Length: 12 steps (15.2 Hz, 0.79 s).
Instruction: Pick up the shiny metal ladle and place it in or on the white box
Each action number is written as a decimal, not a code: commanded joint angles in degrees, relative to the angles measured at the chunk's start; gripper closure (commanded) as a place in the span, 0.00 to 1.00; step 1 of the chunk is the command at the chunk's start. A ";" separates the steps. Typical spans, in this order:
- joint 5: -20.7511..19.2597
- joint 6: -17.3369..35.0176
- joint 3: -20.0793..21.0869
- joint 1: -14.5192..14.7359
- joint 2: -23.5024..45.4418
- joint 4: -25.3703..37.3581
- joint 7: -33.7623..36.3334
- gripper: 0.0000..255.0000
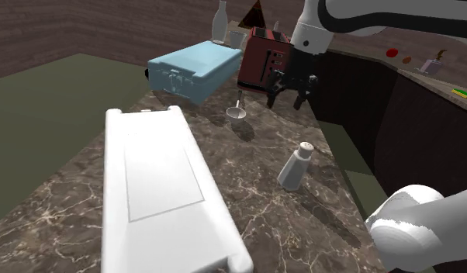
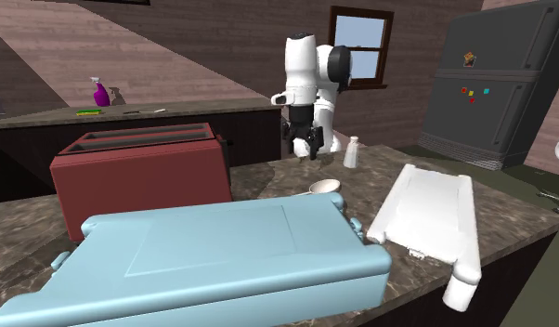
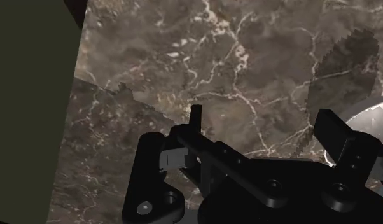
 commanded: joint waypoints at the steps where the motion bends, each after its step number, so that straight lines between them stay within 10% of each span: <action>1: 0.83 2.22 1.58 -0.66 4.66 3.11 4.85 0.00; 12: 0.46 9.11 5.14 -3.08 23.77 18.19 24.36 0.00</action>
